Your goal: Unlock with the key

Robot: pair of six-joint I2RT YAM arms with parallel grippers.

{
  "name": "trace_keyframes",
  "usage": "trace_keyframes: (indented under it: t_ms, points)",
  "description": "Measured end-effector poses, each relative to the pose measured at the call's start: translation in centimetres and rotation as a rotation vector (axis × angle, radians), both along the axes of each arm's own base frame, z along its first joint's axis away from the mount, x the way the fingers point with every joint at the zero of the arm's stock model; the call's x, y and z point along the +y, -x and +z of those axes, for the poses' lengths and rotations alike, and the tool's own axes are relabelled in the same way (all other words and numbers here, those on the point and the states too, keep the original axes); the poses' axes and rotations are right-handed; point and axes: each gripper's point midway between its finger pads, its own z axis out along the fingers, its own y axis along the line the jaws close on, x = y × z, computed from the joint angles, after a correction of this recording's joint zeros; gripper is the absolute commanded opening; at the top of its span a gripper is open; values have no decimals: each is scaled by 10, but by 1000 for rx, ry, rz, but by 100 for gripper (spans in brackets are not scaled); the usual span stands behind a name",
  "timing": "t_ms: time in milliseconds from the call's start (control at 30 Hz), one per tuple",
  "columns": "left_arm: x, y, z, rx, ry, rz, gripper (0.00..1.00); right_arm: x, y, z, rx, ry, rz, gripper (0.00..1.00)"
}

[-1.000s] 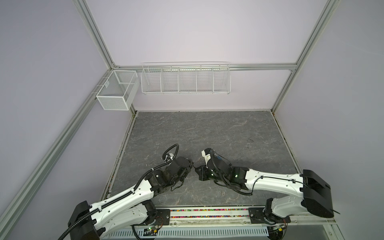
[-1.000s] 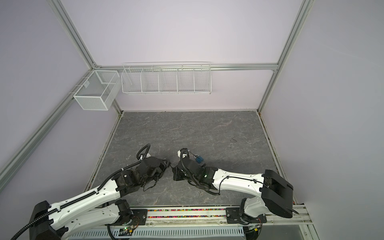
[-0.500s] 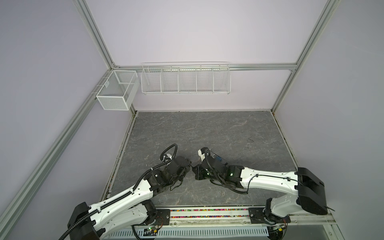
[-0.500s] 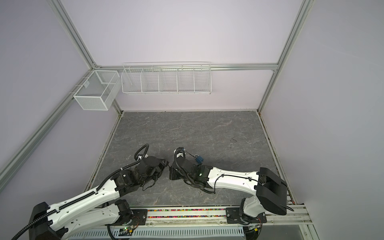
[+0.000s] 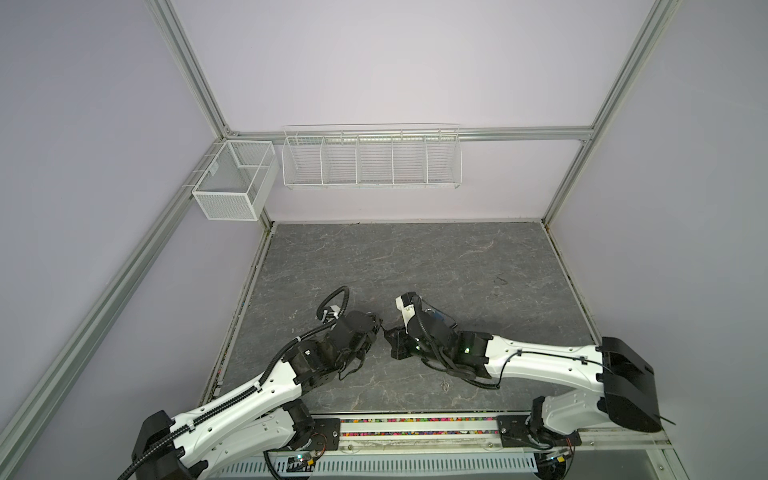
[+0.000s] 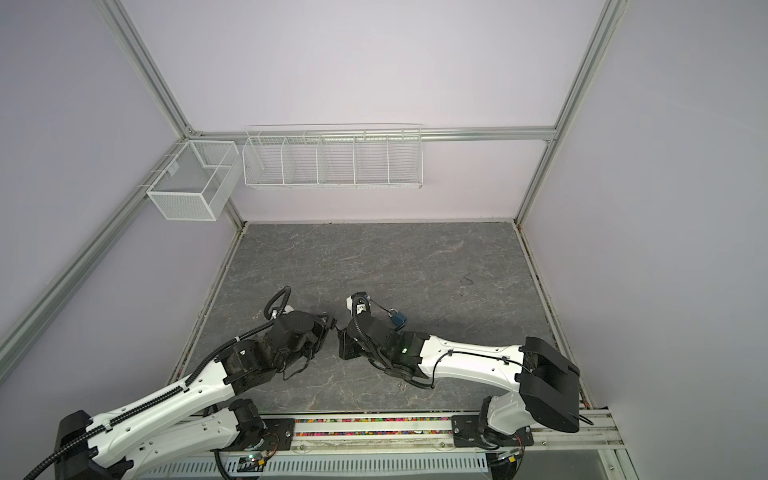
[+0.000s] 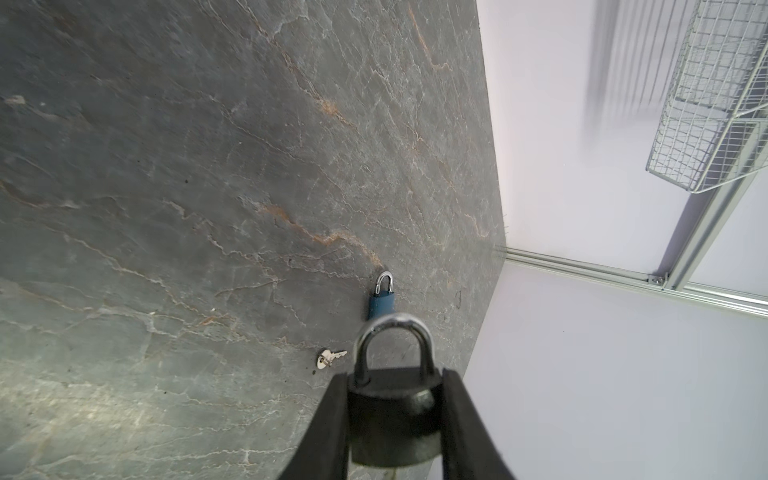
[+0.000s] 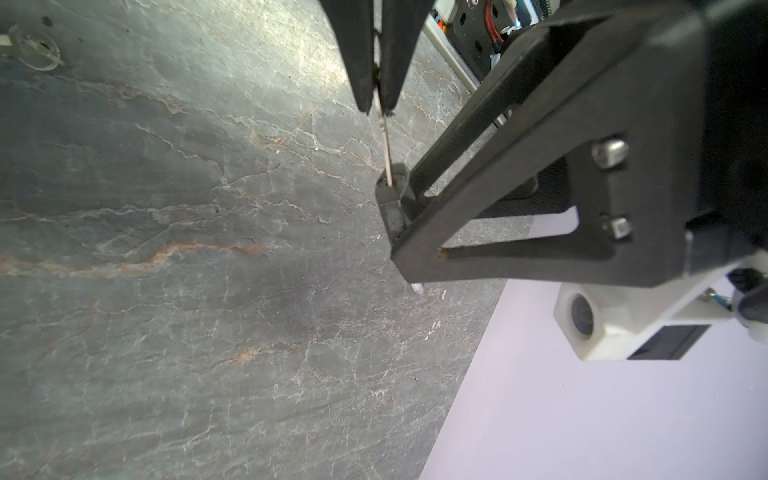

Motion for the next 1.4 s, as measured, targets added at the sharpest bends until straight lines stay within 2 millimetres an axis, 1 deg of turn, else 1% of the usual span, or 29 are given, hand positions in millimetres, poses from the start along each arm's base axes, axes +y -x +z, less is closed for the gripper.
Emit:
trace_keyframes:
  t_ms: [100, 200, 600, 667, 800, 900, 1000, 1133, 1233, 1400]
  points:
    - [-3, 2, 0, 11, -19, -24, 0, -3, 1, -2, -39, 49, 3, 6]
    - [-5, 1, 2, 14, -30, -33, 0, -4, 0, 0, -41, 54, -3, 6]
    - [-10, -5, 11, -41, -40, -67, 0, -8, -6, 10, 147, -135, 28, 6]
    - [-11, -4, 11, -43, -46, -77, 0, -9, -4, 9, 140, -117, 37, 6]
    - [-15, -1, 10, -32, -45, -107, 0, -13, -1, 8, 83, -25, 37, 6]
    - [-18, -1, 13, -30, -36, -117, 0, -16, -2, 11, 47, 25, 28, 6]
    - [-18, -1, 14, -34, -43, -120, 0, -15, -3, 12, 53, 15, 40, 6]
    - [-14, 0, 14, -43, -69, -127, 0, -12, -4, 13, 125, -58, 77, 6]
    - [-13, 1, 16, -47, -86, -140, 0, -10, -1, 14, 145, -74, 99, 6]
    - [-17, 4, 18, -47, -80, -168, 0, -13, 2, 17, 73, 6, 78, 6]
